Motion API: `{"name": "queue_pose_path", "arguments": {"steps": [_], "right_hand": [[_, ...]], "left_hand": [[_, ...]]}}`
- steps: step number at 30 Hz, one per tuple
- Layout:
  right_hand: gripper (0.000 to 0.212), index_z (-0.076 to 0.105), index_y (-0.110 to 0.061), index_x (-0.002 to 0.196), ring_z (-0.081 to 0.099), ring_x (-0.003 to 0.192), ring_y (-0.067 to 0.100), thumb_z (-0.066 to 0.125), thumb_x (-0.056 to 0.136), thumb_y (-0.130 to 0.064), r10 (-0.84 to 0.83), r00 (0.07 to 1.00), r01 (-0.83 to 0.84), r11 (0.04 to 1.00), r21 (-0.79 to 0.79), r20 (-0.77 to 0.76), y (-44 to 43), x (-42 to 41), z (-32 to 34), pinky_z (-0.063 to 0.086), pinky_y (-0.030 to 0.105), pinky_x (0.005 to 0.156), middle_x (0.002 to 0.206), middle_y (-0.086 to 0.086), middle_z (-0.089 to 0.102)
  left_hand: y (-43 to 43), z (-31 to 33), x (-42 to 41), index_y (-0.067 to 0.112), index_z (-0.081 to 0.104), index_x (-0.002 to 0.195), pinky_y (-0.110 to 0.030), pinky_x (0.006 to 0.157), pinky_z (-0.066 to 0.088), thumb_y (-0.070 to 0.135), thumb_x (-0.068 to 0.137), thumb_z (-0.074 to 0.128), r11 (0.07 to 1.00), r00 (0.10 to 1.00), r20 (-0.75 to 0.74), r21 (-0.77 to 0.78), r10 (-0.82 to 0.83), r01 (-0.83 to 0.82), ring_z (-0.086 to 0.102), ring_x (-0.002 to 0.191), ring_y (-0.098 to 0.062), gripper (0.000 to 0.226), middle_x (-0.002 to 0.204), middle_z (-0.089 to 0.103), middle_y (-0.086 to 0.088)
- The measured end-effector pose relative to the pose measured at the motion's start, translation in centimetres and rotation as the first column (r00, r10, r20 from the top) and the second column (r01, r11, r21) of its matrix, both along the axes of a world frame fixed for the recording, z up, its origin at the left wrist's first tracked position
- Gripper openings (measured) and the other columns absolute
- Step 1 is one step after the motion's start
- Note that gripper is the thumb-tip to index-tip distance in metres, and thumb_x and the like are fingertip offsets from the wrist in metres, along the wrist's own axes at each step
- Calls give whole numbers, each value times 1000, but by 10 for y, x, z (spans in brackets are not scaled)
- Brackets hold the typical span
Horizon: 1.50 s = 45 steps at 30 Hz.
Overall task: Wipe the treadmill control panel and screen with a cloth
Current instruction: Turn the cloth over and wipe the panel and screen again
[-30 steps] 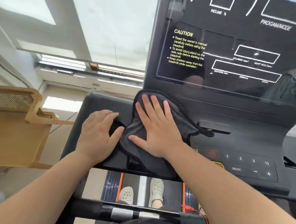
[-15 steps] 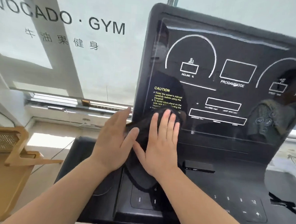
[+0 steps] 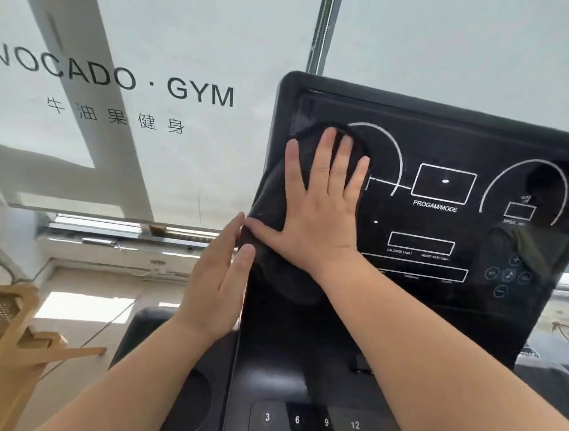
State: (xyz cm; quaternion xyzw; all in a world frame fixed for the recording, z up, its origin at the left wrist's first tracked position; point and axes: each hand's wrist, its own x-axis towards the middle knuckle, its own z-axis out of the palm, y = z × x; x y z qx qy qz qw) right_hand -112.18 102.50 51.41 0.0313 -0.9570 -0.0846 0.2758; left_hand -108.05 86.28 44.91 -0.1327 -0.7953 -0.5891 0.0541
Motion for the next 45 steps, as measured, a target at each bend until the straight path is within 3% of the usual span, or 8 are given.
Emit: {"name": "queue_pose_path", "arguments": {"steps": [3,7,12,20,25,31,37,45], "right_hand": [[119,0,-17,165,-4,154,53,31,79,-94,21,999,-17,994,112,-39,15,-20,42,0,71,121,167,33,-5],[111,5,-17,165,-3,156,48,36,83,-86,85,996,-77,982,172,-40,21,-26,60,2,68,123,170,27,-2],[97,12,-23,165,0,158,41,41,89,-77,269,962,-272,917,291,51,30,1,7,-2,63,125,172,17,1],[97,18,-29,164,8,155,45,46,86,-78,414,900,-429,794,431,135,64,35,-53,-5,64,124,170,15,3],[108,18,-25,164,10,154,52,44,81,-89,343,939,-324,848,420,32,75,-1,15,0,71,121,170,23,9],[110,12,-27,165,4,156,50,37,80,-92,241,970,-217,888,406,-9,69,-34,84,1,75,120,171,21,4],[109,12,-32,165,2,158,43,34,79,-95,279,960,-262,865,428,24,55,-18,46,-2,79,116,173,12,4],[101,11,-33,165,-2,157,38,43,85,-84,392,906,-419,781,462,158,63,27,-40,-10,74,118,172,7,-6]], "left_hand": [[0,3,-2,33,33,155,-21,106,36,65,87,32,995,999,50,103,-23,17,52,126,5,75,133,56,26],[-2,1,-1,36,33,154,-28,108,39,66,87,31,991,999,54,131,-7,0,53,126,-3,73,139,54,20],[-5,-5,4,31,35,152,-26,107,38,64,93,29,993,994,-64,79,93,-88,51,129,-9,67,147,46,13],[1,-10,6,24,44,149,-24,109,40,56,97,30,1000,993,-121,-2,-15,15,49,130,-3,63,145,50,18],[3,-4,5,32,50,143,-46,108,45,50,100,29,997,995,-99,76,-24,32,52,132,-13,52,139,57,19],[1,0,2,34,56,137,-49,102,49,72,93,27,980,999,16,194,-41,37,57,127,-10,65,135,61,18],[3,-9,2,35,46,145,-35,91,51,86,83,30,954,997,57,298,-49,29,58,123,-8,81,136,58,18],[12,-18,8,28,54,139,-54,94,53,73,96,26,984,996,-76,177,39,-25,59,122,-18,69,135,59,12]]}}
